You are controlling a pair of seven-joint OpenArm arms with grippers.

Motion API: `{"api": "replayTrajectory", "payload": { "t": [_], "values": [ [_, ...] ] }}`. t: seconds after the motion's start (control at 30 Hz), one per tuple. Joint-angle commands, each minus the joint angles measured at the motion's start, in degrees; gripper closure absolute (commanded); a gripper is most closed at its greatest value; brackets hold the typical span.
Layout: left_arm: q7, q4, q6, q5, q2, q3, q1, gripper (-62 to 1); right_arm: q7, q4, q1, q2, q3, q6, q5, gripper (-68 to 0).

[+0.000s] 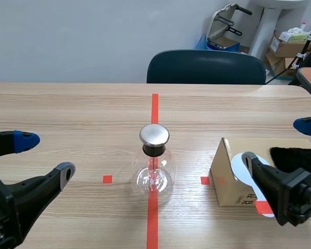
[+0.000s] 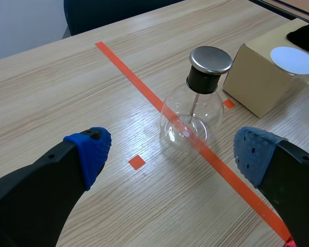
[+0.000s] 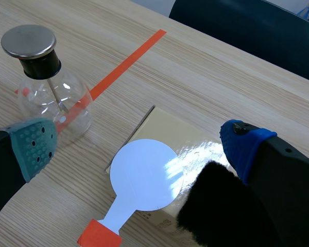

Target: Do the electroscope experiment

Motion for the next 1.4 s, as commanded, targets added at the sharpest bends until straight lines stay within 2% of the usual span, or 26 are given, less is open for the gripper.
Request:
{"api": "replayTrajectory", "payload": {
  "t": [0.0, 0.1, 0.27, 0.4, 0.47, 0.6, 0.7, 0.83, 0.97, 1.07, 1.17, 1.37],
  "values": [
    [-0.9, 0.63, -0.28, -0.37, 0.22, 0.0, 0.0, -51.4, 0.63, 0.94, 0.66, 0.59, 0.46, 0.22, -1.07, -67.9],
    [-1.25, 0.63, -0.98, -0.44, -0.55, 0.02, 0.0, -51.4, 1.29, 1.62, 0.52, 0.57, 0.44, 0.26, -5.9, -67.9],
    [-4.24, 0.63, -1.18, -0.59, -4.85, 1.77, 0.0, -51.4, 6.51, 6.27, -2.97, -0.17, 0.37, 1.22, -19.34, -67.9],
    [-7.93, 0.63, -1.16, -0.61, -9.49, 4.42, -0.02, -51.4, 12.11, 9.25, -6.49, -3.56, -1.29, 1.22, -35.78, -67.9],
    [-9.86, 0.63, -1.16, -0.59, -11.52, 5.88, -0.04, -51.4, 13.29, 9.35, -7.63, -6.27, -2.93, -0.28, -45.88, -67.9],
    [-12.39, 0.63, -1.16, -0.55, -15.43, 8.59, -0.04, -51.4, 13.88, 9.03, -10.14, -11.89, -5.64, -7.21, -63.36, -67.9],
    [-14.21, 0.63, -1.16, -0.52, -18.36, 10.82, -0.02, -51.4, 14.14, 7.93, -11.61, -14.82, -7.1, -13.4, -72.39, -67.9],
    [-17.7, 0.63, -1.16, -0.04, -21.94, 13.88, -0.04, -51.4, 12.63, 4.42, -12.17, -17.09, -9.29, -22.53, -81.94, -67.9],
    [-21.42, 0.66, -1.14, 2.19, -24.09, 16.79, -0.35, -51.4, 10.67, -0.68, -11.87, -17.18, -10.88, -33.44, -86.05, -67.9],
    [-22.47, 0.66, -0.94, 2.51, -24.65, 17.99, -0.35, -51.4, 8.2, -3.89, -11.76, -17.18, -11.76, -40.22, -88.59, -67.9],
    [-22.53, 0.66, -0.92, 2.69, -24.63, 19.06, -1.01, -51.4, 5.49, -6.58, -11.19, -17.18, -12.66, -44.5, -90.86, -67.9],
    [-22.56, 0.66, -0.44, 2.67, -24.61, 19.82, -1.46, -51.4, 0.55, -12.57, -7.23, -17.16, -13.77, -51.12, -92.85, -67.9]
  ]
}}
